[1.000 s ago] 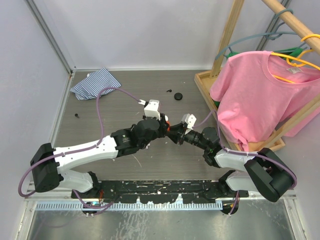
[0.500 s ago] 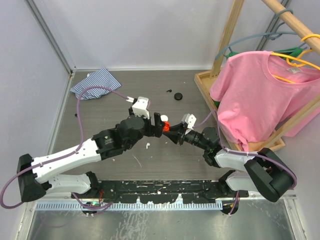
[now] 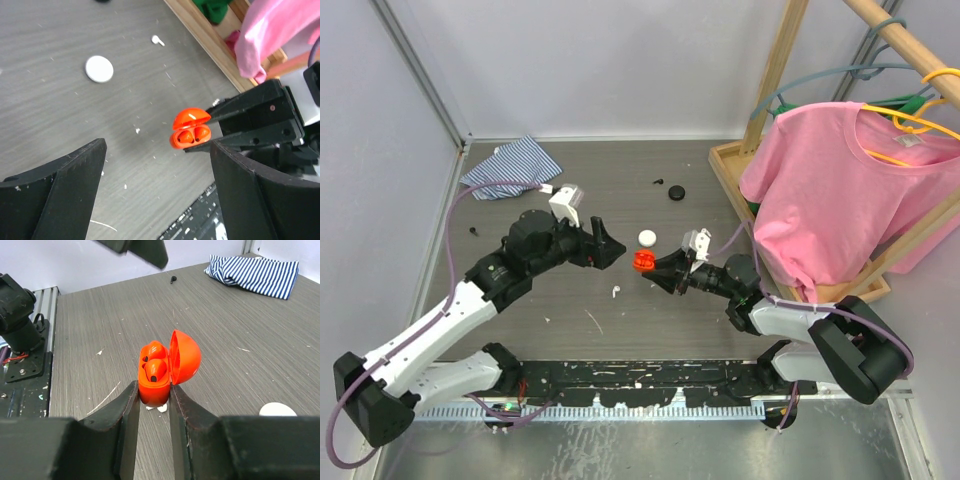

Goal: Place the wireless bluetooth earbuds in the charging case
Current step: Close the charging case.

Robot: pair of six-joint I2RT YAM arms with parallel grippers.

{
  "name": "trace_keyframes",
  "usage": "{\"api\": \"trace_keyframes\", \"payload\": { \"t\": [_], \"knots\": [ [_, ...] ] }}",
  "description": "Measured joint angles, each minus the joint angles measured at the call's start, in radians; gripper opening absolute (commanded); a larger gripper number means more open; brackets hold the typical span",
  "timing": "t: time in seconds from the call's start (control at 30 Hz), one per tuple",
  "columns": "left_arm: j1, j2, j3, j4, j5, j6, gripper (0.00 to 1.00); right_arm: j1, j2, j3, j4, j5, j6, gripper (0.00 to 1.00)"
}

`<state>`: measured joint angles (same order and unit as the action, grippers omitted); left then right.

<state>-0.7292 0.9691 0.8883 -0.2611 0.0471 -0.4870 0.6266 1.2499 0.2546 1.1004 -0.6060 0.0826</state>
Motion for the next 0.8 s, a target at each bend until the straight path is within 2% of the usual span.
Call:
{"api": "trace_keyframes", "payload": {
  "t": [0.17, 0.3, 0.6, 0.8],
  "knots": [
    [0.1, -0.002, -0.081, 0.055, 0.253, -0.063, 0.87, 0.0, 0.0, 0.02, -0.002, -0.037, 0.007, 0.01],
    [0.135, 0.007, -0.107, 0.132, 0.397, -0.116, 0.87, 0.0, 0.0, 0.044, -0.002, -0.064, 0.018, 0.01],
    [0.159, 0.078, -0.16, 0.344, 0.574, -0.232, 0.85, 0.0, 0.0, 0.085, -0.002, -0.114, 0.05, 0.01],
    [0.161, 0.163, -0.17, 0.472, 0.648, -0.318, 0.77, 0.0, 0.0, 0.089, -0.002, -0.13, 0.068, 0.01]
  ]
}}
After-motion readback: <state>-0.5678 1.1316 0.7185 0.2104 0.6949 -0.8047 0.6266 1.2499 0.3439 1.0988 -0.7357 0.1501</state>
